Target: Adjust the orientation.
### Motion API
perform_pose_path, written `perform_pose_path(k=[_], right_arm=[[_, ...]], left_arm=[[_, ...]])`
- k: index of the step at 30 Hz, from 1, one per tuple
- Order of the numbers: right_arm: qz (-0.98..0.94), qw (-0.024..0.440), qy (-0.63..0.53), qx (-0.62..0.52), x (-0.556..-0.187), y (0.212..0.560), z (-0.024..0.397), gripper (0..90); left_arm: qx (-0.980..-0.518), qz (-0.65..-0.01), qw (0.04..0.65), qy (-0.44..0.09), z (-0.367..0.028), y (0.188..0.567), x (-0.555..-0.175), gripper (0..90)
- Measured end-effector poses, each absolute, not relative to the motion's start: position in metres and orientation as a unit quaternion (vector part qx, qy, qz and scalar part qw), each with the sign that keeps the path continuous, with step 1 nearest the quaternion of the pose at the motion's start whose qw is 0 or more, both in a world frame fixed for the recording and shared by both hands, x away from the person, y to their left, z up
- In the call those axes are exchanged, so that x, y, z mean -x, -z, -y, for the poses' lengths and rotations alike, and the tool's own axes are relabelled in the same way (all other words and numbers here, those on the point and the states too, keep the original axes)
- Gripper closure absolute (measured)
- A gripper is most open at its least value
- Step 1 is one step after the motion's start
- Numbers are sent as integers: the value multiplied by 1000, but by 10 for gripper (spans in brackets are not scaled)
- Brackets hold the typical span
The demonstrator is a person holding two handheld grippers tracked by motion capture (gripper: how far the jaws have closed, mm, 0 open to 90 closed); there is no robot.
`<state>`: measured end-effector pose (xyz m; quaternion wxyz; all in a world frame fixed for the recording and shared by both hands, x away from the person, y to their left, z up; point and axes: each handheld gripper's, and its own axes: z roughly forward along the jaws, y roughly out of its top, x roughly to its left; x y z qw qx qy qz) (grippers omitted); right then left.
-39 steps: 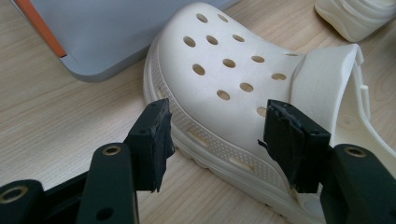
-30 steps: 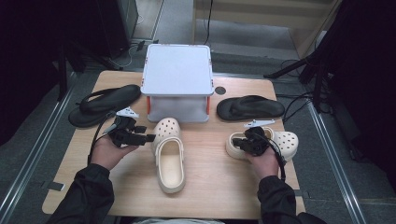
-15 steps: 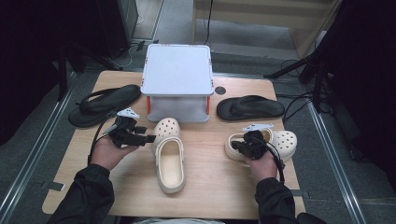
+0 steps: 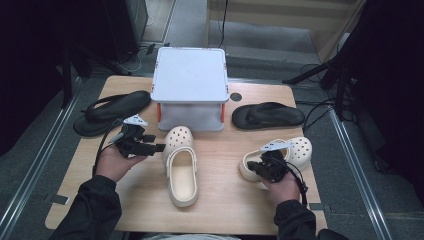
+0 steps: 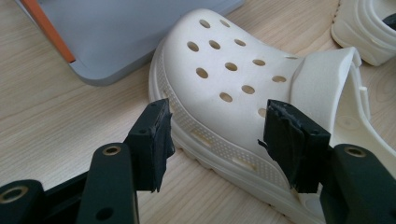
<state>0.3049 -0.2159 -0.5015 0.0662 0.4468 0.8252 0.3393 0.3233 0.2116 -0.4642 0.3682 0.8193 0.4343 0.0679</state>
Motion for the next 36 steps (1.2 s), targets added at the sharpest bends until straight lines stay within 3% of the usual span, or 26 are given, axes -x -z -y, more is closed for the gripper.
perform_pose_path(k=[15,22,28,36], right_arm=[[-824,54,-329,-458,-266,500,247,900],[-808,56,-357,-465,-266,493,252,877],[-783,101,-383,-479,-264,477,260,776],[-741,125,-403,-523,-263,461,281,663]], left_arm=[[-822,-433,365,-66,-211,466,-324,422],[-824,-430,363,-65,-210,466,-324,422],[-824,-430,362,-65,-211,466,-324,422],[-825,-430,362,-64,-211,466,-325,421]])
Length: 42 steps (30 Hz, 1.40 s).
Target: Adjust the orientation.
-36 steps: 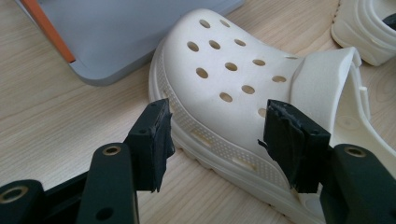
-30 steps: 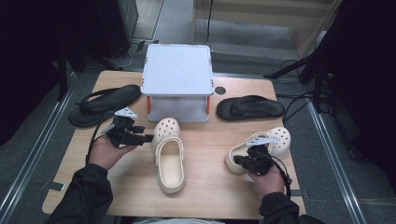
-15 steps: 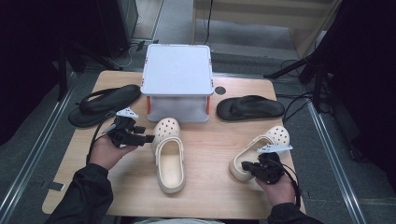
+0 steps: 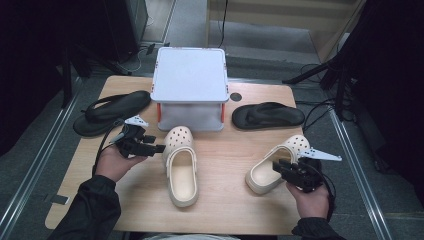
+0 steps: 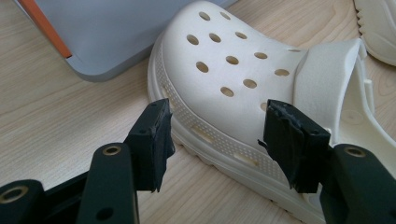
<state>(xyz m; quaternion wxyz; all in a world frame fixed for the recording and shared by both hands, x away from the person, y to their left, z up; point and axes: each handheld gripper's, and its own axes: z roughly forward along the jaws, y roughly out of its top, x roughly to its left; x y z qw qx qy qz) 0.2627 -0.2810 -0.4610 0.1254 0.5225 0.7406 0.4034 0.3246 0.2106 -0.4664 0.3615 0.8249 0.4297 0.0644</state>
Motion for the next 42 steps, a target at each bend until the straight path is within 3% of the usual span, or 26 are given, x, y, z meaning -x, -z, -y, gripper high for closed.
perform_pose_path(k=[9,20,25,34,42], right_arm=[[-713,182,-385,-557,-259,448,292,523],[-703,203,-329,-597,-278,461,302,490],[-701,205,-320,-603,-288,468,299,490],[-700,235,-306,-601,-290,474,294,578],[-697,220,-315,-605,-291,473,299,620]], left_arm=[[-824,-431,362,-63,-212,466,-325,421],[-826,-429,359,-62,-211,467,-326,421],[-824,-431,361,-64,-211,467,-325,421],[-826,-430,359,-64,-211,467,-325,421],[-825,-431,359,-63,-211,467,-325,421]])
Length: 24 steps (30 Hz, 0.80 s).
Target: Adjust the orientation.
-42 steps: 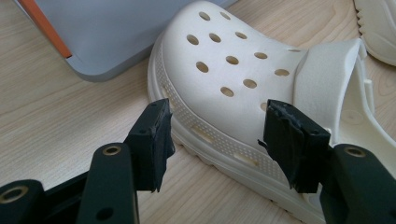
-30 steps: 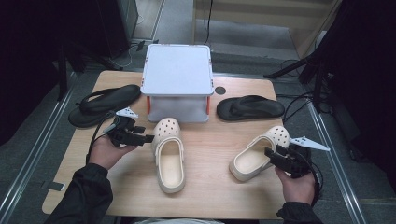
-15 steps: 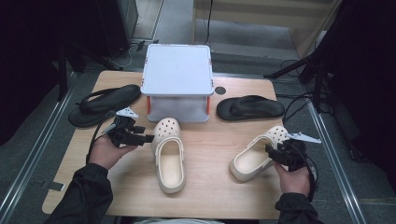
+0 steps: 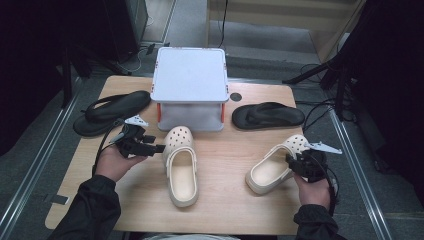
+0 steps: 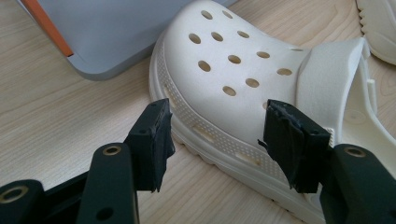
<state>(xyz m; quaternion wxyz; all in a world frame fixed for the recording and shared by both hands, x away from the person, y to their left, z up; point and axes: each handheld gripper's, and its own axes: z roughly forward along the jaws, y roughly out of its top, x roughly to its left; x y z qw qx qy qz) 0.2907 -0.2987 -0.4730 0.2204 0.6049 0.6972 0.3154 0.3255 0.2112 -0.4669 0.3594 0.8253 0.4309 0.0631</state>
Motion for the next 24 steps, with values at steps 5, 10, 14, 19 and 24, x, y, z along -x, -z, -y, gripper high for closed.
perform_pose_path(k=[5,10,14,19,24], right_arm=[[-699,218,-312,-605,-291,472,298,678],[-699,225,-308,-605,-292,470,301,709],[-692,241,-313,-605,-293,464,305,767],[-687,260,-324,-595,-290,455,307,793],[-694,247,-351,-577,-287,446,304,794]], left_arm=[[-825,-431,360,-63,-211,467,-325,421],[-825,-431,360,-64,-211,467,-325,421],[-825,-431,360,-63,-211,467,-326,421],[-824,-433,359,-64,-212,467,-326,422],[-820,-436,364,-70,-213,466,-325,422]])
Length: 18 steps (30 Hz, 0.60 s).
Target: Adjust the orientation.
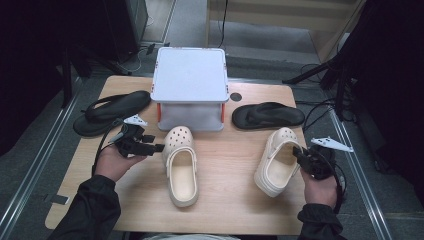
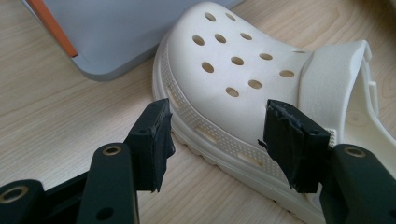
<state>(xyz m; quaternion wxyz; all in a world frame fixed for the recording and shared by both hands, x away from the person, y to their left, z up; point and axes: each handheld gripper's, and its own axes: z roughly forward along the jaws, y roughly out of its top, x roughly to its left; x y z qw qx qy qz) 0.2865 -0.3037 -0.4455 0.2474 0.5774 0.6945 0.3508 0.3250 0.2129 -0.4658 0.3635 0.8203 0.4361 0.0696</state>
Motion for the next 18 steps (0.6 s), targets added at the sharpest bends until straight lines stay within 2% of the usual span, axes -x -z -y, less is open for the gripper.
perform_pose_path(k=[4,18], right_arm=[[-715,243,-355,-551,-285,441,290,794],[-782,174,-381,-462,-296,437,231,791]], left_arm=[[-819,-440,364,-68,-214,465,-325,422],[-815,-445,366,-60,-217,466,-318,421]])
